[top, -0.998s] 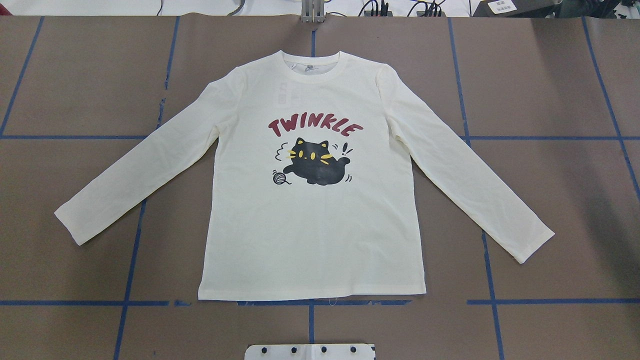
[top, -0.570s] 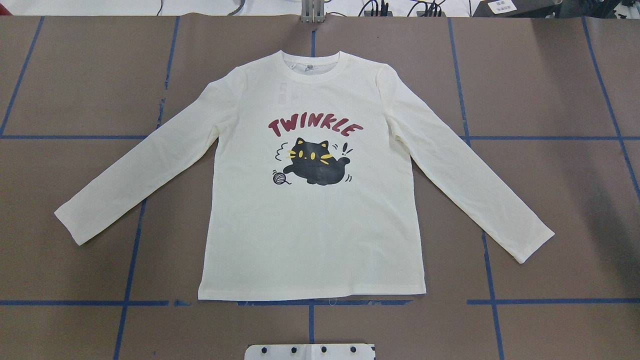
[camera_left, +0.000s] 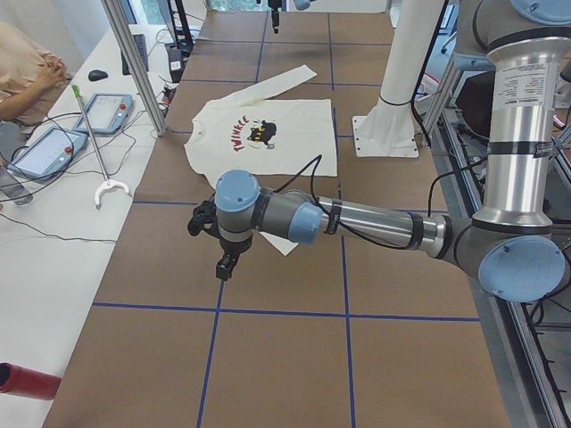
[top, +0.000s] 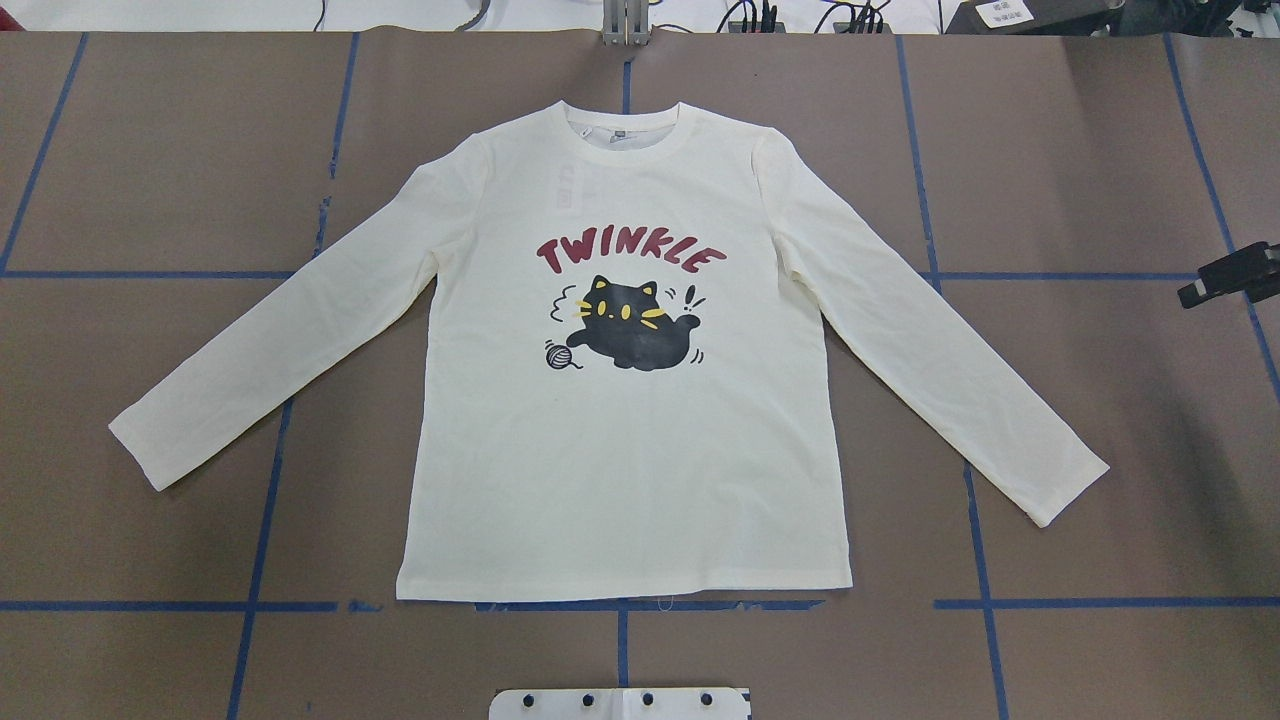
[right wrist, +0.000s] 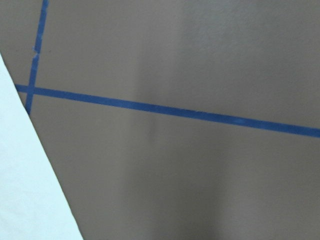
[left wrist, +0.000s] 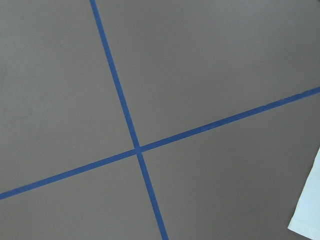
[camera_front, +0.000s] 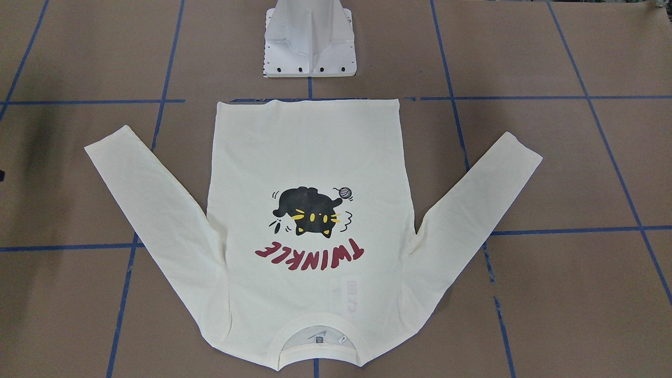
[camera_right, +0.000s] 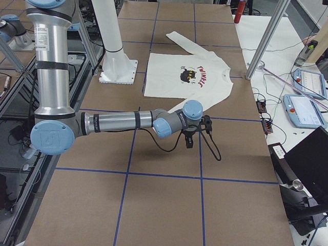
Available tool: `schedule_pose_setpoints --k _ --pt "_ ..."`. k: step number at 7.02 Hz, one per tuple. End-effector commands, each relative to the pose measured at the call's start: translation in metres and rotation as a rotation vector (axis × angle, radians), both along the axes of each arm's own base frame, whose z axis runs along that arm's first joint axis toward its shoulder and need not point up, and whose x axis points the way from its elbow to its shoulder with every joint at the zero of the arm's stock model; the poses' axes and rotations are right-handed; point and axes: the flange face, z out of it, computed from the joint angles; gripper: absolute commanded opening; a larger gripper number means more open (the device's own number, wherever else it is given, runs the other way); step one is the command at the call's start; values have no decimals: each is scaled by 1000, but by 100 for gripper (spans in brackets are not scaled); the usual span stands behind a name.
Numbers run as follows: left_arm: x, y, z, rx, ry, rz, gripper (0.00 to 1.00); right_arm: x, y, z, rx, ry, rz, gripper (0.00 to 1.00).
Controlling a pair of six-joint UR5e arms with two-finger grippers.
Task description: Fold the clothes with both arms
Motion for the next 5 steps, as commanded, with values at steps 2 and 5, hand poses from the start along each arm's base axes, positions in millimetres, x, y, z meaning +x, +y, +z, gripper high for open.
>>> schedule_pose_setpoints --k 2,5 --pt "2 1 -3 -4 33 -1 100 -74 75 4 -130 -103 117 100" --pt "2 2 -5 1 35 -1 100 -111 115 9 -216 -45 135 98"
